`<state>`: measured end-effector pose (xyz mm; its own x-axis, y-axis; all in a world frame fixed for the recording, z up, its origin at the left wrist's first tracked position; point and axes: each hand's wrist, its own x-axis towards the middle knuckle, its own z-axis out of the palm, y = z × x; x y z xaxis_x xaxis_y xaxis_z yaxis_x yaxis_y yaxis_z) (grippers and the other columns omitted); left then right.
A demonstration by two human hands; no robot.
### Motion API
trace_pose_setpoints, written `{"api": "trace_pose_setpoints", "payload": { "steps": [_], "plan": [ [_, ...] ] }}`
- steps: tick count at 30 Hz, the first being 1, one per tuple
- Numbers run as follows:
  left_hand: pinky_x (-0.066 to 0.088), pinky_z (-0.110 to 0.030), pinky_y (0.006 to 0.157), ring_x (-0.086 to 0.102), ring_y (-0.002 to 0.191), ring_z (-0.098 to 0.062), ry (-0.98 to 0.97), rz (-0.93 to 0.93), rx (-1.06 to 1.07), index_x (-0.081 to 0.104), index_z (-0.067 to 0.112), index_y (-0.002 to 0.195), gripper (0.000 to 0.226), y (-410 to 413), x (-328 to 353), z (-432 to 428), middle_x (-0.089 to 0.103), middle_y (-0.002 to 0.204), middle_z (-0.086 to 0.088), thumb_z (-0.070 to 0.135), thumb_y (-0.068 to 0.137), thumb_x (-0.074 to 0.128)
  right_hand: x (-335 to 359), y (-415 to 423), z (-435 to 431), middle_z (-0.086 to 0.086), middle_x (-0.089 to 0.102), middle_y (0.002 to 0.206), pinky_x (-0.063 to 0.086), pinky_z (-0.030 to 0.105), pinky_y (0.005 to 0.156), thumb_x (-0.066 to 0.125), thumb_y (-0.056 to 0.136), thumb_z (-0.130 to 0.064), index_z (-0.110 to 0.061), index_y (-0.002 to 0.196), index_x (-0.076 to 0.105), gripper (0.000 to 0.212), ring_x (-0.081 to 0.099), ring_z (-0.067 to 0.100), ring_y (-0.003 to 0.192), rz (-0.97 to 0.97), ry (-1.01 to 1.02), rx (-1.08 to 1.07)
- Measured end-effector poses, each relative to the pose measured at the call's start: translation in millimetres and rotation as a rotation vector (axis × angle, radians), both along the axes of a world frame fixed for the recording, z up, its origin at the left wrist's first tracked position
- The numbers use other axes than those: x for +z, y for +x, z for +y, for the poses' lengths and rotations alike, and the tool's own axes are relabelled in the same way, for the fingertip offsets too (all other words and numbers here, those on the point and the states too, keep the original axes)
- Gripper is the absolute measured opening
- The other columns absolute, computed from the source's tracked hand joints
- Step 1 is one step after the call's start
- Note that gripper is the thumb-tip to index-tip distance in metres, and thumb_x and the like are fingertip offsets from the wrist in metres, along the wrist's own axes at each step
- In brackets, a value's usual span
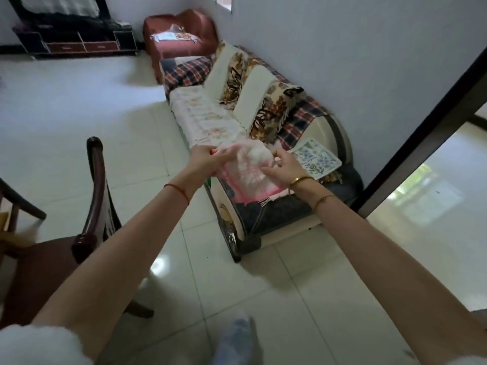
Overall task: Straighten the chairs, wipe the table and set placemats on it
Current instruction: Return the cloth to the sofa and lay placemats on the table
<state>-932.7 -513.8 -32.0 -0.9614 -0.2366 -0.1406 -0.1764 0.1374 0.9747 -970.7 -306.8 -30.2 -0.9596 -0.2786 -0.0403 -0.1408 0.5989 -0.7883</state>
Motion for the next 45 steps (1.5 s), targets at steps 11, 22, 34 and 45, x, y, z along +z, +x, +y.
{"api": "trace_pose_setpoints", "payload": {
  "steps": [11,22,34,45],
  "plan": [
    [0.061,-0.037,0.076,0.068,0.092,-0.026,0.353,-0.136,-0.155,0.051,0.005,0.134,0.058,-245.2,-112.4,32.5,0.064,0.104,-0.012,-0.017,0.082,0.064,-91.7,-249.8,31.0,0.002,0.052,0.081,0.041,0.016,0.048,0.063,0.089,-0.006,-0.012,0.111,0.049,0.026,0.046,0.012,0.062,-0.313,-0.167,-0.113],
    [0.055,-0.042,0.088,0.063,0.1,-0.025,-0.305,-0.182,-0.084,0.053,0.013,0.129,0.054,-429.7,-244.4,32.6,0.065,0.113,-0.011,0.008,0.081,0.077,-223.7,-464.8,21.5,0.015,0.072,0.096,0.057,0.05,0.081,0.07,0.082,-0.014,-0.017,0.1,0.056,0.023,0.069,0.034,0.093,-0.41,0.016,0.084],
    [0.046,-0.016,0.055,0.06,0.08,-0.015,-0.352,-0.393,0.031,0.037,0.011,0.137,0.047,-486.7,-426.3,60.8,0.058,0.109,-0.006,0.013,0.095,0.06,-421.5,-550.4,22.2,0.014,0.069,0.103,0.057,0.051,0.078,0.065,0.087,-0.03,-0.017,0.092,0.051,0.019,0.067,0.032,0.091,-0.444,0.233,0.281],
    [0.048,-0.035,0.065,0.062,0.08,-0.027,-0.472,-0.437,0.029,0.026,0.014,0.148,0.064,-476.6,-478.8,68.7,0.06,0.096,-0.008,0.005,0.093,0.058,-479.1,-548.6,35.7,0.012,0.065,0.105,0.051,0.036,0.075,0.058,0.09,-0.036,-0.014,0.107,0.052,0.028,0.063,0.032,0.092,-0.23,0.564,0.495]
  ]
}}
